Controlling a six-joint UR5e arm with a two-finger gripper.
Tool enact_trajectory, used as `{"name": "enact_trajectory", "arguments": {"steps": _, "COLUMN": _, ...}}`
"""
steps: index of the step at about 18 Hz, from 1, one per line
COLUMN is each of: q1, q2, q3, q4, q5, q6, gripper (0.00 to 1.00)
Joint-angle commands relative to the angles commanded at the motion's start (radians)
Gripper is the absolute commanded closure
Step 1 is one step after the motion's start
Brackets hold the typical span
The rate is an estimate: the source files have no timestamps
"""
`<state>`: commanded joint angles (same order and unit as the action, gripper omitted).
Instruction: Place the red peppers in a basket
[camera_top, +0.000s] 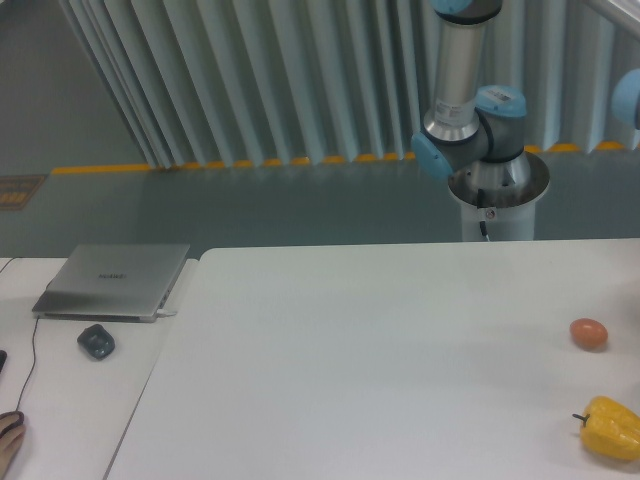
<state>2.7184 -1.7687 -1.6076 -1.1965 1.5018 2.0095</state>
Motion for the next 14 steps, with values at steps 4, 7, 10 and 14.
{"name": "enact_trajectory", "arguments": {"steps": 4, "q1": -0.066, "q2": 0.021, "q3": 0.000, "q4": -0.003, "q5": -0.002, "q6": 0.002, "gripper": 0.00}}
{"name": "enact_trajectory", "arguments": {"steps": 7, "q1": -0.094, "q2": 0.023, "q3": 0.008, "q4": -0.017, "q5": 0.000, "q6": 0.008, "gripper": 0.00}}
{"name": "enact_trajectory", "arguments": {"steps": 10, "q1": -0.103, "q2": 0.022, "q3": 0.014, "q4": -0.025, "q5": 0.005, "q6": 0.066, "gripper": 0.00}}
{"name": "enact_trajectory", "arguments": {"steps": 14, "q1": -0.115, "q2": 0.017, "q3": 0.011, "q4": -0.025, "q5": 0.008, "q6": 0.060, "gripper": 0.00}}
